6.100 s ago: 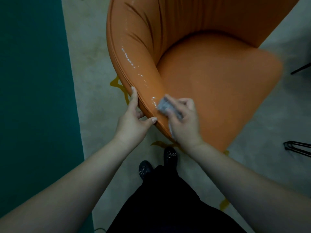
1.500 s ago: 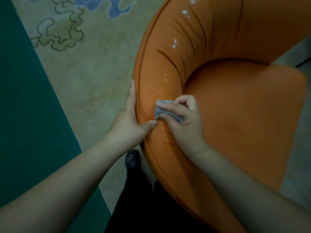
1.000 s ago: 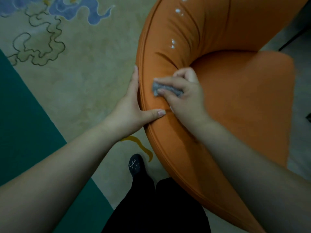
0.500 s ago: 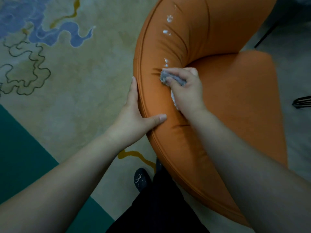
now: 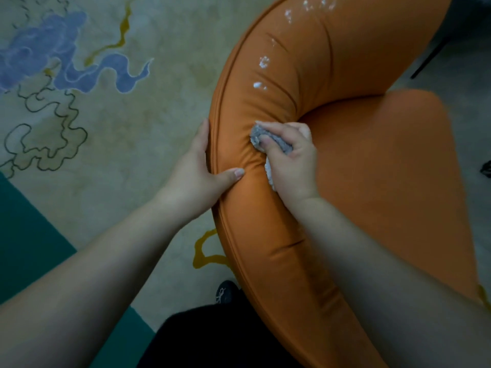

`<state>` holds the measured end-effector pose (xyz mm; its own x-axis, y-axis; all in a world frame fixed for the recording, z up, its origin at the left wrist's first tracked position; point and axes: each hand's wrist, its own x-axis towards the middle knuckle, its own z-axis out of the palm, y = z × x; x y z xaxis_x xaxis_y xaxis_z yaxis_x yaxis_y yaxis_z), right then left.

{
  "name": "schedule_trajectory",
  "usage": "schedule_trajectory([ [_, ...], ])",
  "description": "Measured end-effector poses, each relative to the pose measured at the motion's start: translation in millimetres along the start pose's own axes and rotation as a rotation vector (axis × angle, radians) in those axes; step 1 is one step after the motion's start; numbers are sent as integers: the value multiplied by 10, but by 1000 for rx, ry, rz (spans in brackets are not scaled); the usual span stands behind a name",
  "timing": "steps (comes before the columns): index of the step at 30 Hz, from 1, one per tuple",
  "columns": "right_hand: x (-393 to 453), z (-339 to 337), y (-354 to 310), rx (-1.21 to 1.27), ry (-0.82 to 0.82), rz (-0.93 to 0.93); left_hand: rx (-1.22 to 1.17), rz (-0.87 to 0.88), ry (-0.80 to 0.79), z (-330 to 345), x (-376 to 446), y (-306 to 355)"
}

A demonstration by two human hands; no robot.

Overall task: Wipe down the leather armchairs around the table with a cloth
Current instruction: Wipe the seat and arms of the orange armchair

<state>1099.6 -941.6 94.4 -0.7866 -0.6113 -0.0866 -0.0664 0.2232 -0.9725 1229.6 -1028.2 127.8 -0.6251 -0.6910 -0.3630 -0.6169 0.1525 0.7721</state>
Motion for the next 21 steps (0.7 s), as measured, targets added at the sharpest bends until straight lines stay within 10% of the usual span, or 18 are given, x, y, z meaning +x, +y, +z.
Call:
schedule_trajectory([
  [21,229,109,3,-72,67,-53,-103,-39,-146,-301,839,246],
])
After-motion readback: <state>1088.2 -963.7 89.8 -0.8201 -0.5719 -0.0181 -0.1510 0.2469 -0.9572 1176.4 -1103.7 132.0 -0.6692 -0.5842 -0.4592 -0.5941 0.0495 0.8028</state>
